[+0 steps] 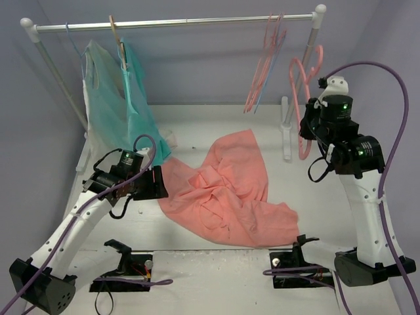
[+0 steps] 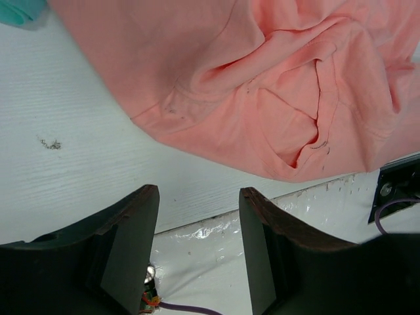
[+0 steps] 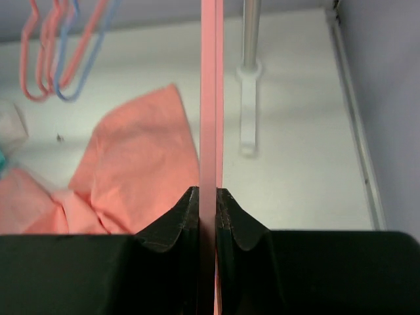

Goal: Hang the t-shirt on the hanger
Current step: Pick up the hanger from the clothesline, then place the T-shirt on the hanger.

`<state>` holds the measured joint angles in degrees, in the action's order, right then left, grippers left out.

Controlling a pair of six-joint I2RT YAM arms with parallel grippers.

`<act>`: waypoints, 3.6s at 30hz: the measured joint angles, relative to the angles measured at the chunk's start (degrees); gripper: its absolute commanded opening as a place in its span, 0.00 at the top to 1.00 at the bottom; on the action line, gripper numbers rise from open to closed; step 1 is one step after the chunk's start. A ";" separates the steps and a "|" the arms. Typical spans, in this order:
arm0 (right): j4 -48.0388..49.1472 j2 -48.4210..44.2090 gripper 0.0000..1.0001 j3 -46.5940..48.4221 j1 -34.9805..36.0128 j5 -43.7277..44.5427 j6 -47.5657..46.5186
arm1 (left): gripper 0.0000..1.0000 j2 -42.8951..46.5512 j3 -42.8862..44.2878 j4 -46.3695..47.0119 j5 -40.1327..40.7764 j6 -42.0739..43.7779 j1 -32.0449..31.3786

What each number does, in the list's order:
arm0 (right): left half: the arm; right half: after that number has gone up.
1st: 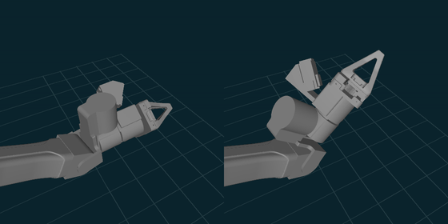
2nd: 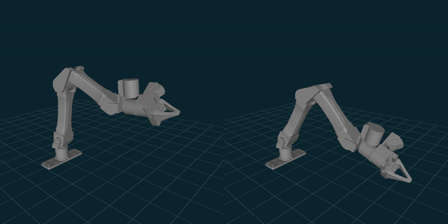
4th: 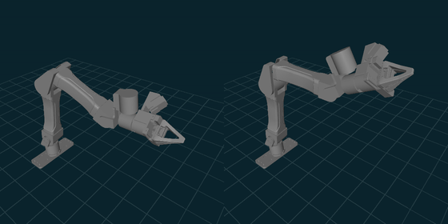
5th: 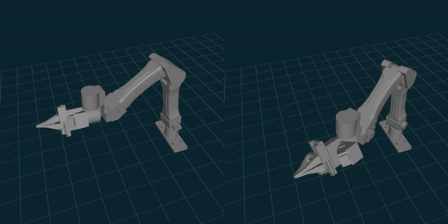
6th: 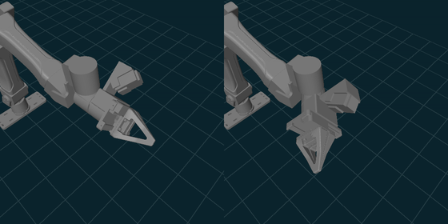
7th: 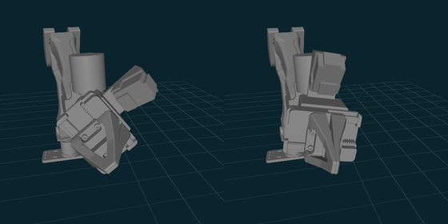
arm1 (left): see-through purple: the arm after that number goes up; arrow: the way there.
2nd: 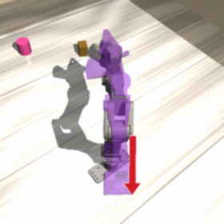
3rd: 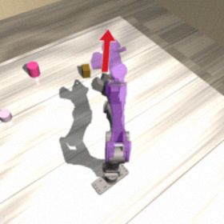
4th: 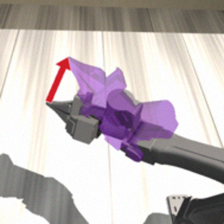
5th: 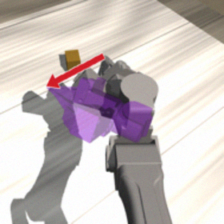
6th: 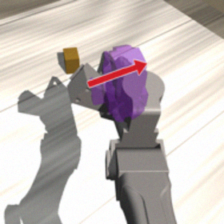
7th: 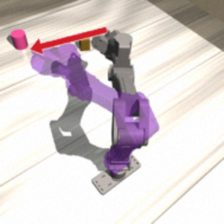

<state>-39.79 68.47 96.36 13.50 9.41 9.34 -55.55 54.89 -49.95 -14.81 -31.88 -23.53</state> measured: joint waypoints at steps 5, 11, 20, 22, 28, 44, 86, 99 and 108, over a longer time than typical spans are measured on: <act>-6.88 -1.60 1.00 -6.25 -0.02 -2.67 2.54 | 0.49 -3.17 2.19 1.86 -1.29 0.37 0.00; -13.18 -1.70 1.00 -10.12 -0.02 -9.11 2.10 | 0.49 -6.34 3.02 5.09 -3.19 0.28 -0.44; -15.67 -5.31 1.00 -10.49 1.33 -22.49 -1.92 | 0.49 -11.82 2.14 11.67 -0.98 -1.01 -9.05; -16.00 -5.51 1.00 -10.49 2.38 -24.94 -2.36 | 0.49 -13.60 1.40 13.44 0.63 -1.36 -12.02; -16.50 -5.60 1.00 -10.49 5.07 -28.68 -3.23 | 0.49 -18.80 -2.82 18.60 5.77 -1.99 -18.86; -18.10 -7.89 1.00 -12.59 10.56 -30.47 -2.99 | 0.50 -30.62 -7.02 33.40 14.84 -5.05 -23.41; -20.81 -16.35 1.00 -16.98 13.25 -34.91 -3.52 | 0.83 -35.60 14.12 14.69 5.64 8.13 -9.03; -20.63 -16.35 1.00 -18.16 14.05 -35.43 -3.65 | 0.92 -35.52 12.72 15.96 5.64 7.61 -9.05; -20.41 -16.33 1.00 -19.32 14.78 -35.45 -3.65 | 1.00 -35.52 16.26 13.33 5.84 7.85 -9.03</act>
<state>-60.20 52.14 77.03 28.27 -26.04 5.69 -91.07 71.16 -36.62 -8.97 -24.03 -32.56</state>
